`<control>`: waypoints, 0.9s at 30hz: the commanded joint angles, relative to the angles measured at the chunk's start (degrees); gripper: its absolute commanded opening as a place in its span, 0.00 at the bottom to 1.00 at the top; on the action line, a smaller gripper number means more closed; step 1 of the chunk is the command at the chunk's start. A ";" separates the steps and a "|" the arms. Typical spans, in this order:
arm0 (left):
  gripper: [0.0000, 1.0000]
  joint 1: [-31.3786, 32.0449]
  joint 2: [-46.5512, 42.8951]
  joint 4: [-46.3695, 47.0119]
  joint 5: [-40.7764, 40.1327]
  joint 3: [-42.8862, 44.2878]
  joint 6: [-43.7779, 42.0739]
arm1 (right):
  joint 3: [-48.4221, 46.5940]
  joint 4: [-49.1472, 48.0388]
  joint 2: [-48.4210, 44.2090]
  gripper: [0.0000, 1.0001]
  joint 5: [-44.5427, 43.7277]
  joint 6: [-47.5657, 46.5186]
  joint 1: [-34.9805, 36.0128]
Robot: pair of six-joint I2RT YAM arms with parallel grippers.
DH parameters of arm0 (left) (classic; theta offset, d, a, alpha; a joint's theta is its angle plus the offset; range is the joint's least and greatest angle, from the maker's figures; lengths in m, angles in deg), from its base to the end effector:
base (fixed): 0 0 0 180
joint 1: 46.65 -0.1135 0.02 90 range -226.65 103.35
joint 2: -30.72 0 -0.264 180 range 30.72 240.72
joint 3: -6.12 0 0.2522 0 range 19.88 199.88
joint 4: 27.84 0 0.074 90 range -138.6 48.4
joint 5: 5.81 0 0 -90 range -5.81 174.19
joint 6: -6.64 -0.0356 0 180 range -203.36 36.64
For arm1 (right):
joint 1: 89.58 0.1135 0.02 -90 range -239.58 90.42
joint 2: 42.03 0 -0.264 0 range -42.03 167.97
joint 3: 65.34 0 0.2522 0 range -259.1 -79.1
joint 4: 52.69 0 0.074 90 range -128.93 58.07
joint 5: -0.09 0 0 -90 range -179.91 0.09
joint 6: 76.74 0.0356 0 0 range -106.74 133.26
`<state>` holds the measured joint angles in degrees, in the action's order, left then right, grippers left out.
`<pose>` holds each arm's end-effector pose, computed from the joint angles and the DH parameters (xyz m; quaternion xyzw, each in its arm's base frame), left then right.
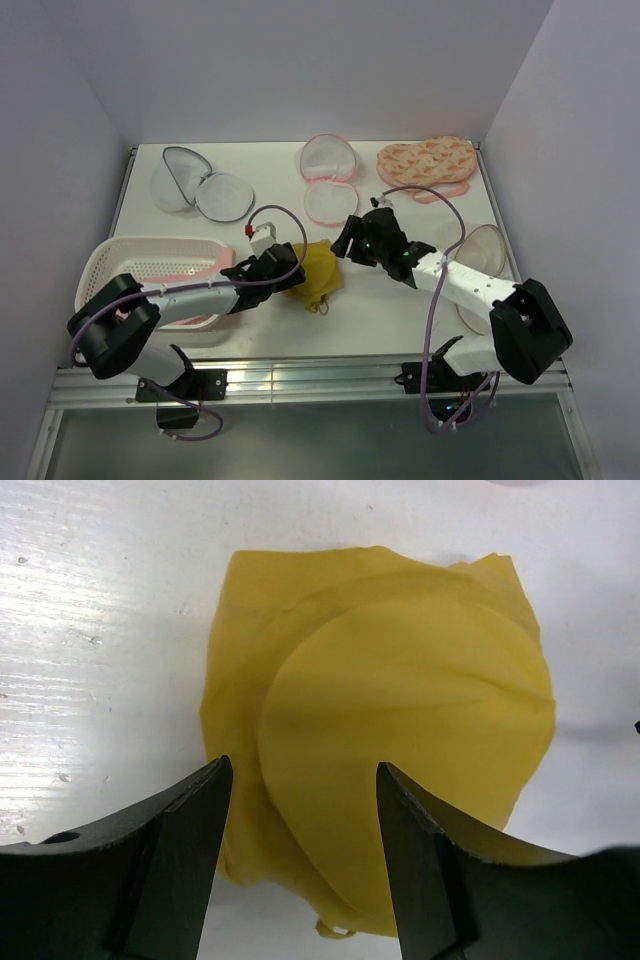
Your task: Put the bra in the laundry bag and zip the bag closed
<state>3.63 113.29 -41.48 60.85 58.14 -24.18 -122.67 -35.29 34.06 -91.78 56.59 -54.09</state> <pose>0.1895 -0.2060 0.1727 -0.1485 0.8933 -0.2036 0.3722 0.2318 0.1638 0.2240 0.0683 0.8889 0.2762 0.3590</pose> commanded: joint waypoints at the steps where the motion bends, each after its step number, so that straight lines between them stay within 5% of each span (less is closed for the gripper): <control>1: 0.66 -0.97 1.46 0.32 -0.84 1.99 -0.91 | 2.17 -3.37 -0.07 0.69 3.00 -1.23 -1.91; 27: 0.63 -3.61 10.60 4.97 3.82 4.01 -1.52 | 3.41 -18.05 14.96 0.74 14.79 2.81 -1.21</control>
<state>0.29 122.42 -37.04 63.35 61.18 -24.44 -119.81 -48.95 47.86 -78.73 58.07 -55.99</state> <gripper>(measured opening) 0.629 0.746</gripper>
